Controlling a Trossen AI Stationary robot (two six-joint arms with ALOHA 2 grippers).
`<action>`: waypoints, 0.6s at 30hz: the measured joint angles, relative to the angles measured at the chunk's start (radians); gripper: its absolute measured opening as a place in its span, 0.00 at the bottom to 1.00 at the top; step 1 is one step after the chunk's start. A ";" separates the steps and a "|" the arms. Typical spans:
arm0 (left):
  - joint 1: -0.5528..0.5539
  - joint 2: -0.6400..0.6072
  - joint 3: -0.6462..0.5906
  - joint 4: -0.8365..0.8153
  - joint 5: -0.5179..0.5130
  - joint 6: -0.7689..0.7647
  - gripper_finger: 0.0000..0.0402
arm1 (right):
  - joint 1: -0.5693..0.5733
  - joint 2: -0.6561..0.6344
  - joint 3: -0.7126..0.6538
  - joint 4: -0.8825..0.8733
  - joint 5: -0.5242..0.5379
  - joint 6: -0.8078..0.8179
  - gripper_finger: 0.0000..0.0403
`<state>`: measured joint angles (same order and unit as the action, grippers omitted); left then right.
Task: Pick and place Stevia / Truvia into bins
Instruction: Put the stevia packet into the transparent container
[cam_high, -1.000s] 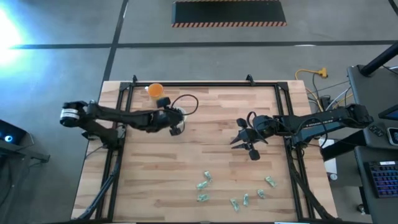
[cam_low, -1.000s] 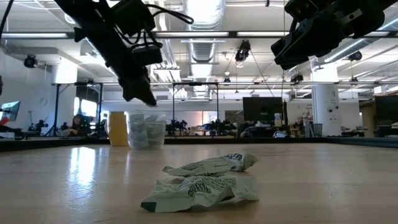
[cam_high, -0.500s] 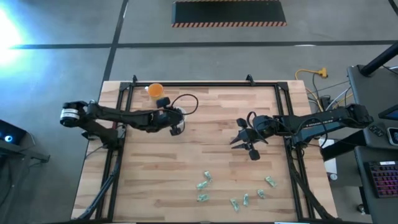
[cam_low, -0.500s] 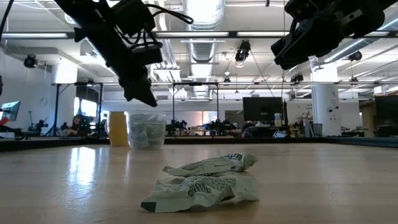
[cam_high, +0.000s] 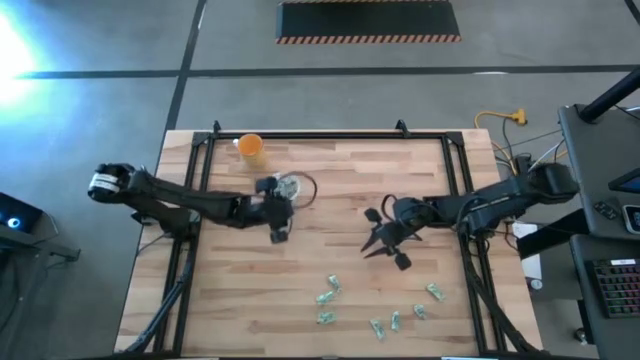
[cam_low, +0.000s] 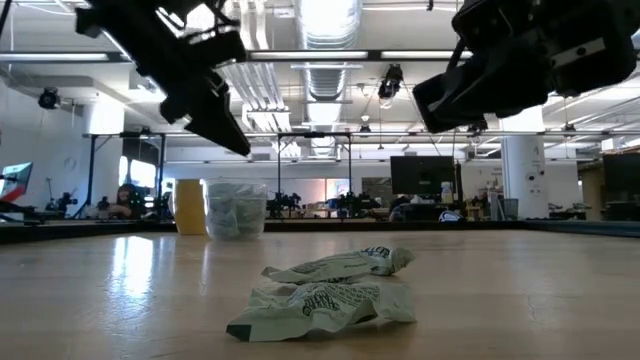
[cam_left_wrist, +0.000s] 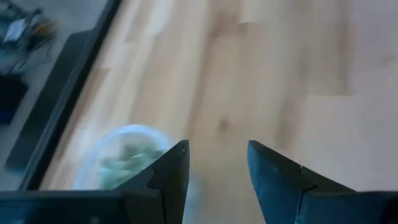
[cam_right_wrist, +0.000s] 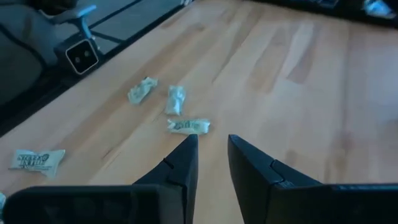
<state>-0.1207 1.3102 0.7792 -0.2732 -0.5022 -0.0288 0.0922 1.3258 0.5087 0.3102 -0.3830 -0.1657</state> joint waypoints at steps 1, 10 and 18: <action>-0.028 0.000 0.000 0.000 0.000 -0.009 0.36 | 0.005 0.031 0.008 0.018 -0.003 0.005 0.19; -0.250 0.004 -0.001 -0.005 0.004 -0.019 0.36 | 0.053 0.327 0.134 0.156 -0.003 -0.020 0.20; -0.358 0.000 0.004 -0.007 0.023 -0.019 0.36 | 0.074 0.513 0.274 0.133 -0.097 -0.017 0.23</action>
<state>-0.4785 1.3102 0.7836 -0.2805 -0.4793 -0.0483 0.1659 1.8387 0.7830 0.4430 -0.4800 -0.1823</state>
